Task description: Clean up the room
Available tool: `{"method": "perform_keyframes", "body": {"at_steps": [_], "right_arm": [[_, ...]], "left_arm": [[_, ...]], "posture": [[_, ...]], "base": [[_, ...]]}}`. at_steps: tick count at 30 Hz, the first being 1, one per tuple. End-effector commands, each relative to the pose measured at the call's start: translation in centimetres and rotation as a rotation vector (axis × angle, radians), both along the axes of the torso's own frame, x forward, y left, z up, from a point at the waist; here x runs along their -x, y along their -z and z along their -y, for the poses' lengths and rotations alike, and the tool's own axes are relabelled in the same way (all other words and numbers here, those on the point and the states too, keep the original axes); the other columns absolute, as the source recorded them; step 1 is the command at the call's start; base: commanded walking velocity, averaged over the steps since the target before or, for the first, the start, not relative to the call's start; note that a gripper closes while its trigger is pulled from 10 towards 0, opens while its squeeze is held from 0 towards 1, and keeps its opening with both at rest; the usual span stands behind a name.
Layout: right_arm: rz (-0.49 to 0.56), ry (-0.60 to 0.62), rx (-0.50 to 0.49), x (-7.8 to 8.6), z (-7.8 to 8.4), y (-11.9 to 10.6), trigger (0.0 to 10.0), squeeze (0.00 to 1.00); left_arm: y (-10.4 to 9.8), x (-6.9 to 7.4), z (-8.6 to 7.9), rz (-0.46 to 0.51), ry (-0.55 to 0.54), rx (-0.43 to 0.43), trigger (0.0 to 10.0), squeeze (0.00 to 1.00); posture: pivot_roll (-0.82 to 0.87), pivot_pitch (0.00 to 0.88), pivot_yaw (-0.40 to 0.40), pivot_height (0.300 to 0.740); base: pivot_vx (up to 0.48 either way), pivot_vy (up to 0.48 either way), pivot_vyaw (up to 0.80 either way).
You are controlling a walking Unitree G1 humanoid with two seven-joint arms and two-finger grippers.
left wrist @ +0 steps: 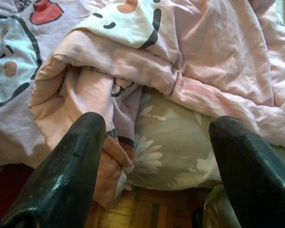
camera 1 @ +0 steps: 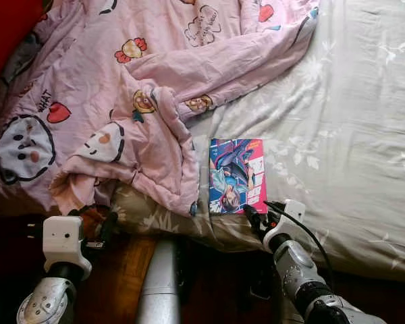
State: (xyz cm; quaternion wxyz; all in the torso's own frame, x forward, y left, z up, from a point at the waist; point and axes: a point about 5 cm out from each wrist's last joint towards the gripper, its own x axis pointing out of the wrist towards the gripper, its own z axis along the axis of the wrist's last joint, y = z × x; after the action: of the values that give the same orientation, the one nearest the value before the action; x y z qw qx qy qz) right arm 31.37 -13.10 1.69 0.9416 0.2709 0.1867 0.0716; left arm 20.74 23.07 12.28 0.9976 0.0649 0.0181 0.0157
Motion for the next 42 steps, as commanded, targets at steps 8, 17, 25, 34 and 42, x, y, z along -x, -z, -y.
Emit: {"method": "perform_keyframes", "body": {"at_steps": [8, 17, 25, 34, 42], "right_arm": [[-0.088, -0.099, -0.153, 2.1, -3.4, 1.9, 10.0, 0.00], [-0.077, -0.022, -0.187, 1.7, -2.8, 1.6, 10.0, 0.00], [-0.072, 0.016, -0.196, 1.6, -2.1, 1.5, 0.0, 0.00], [-0.078, 0.012, -0.206, 2.0, -2.3, 1.9, 0.0, 0.00], [-0.078, -0.006, -0.203, 2.1, -2.7, 1.9, 0.0, 0.00]], "left_arm": [[0.0, 1.6, -0.7, -0.057, -0.017, -0.037, 10.0, 0.00], [-0.2, 2.2, -0.9, -0.069, -0.025, -0.044, 10.0, 0.00], [-0.2, 2.7, -0.9, -0.084, -0.033, -0.044, 10.0, 0.00], [-0.1, 3.1, -0.8, -0.098, -0.038, -0.035, 10.0, 0.00], [-0.2, 3.6, -1.0, -0.103, -0.047, -0.031, 10.0, 0.00]], "posture": [[0.39, 0.600, 0.142, 0.636], [0.41, 0.603, 0.158, 0.636], [0.42, 0.610, 0.161, 0.636], [0.42, 0.620, 0.160, 0.636], [0.42, 0.634, 0.162, 0.636]], "base": [[0.000, 0.000, 0.00], [0.000, 0.000, 0.00], [0.000, 0.000, 0.00], [0.000, 0.000, 0.00], [0.000, 0.000, 0.00]]}}
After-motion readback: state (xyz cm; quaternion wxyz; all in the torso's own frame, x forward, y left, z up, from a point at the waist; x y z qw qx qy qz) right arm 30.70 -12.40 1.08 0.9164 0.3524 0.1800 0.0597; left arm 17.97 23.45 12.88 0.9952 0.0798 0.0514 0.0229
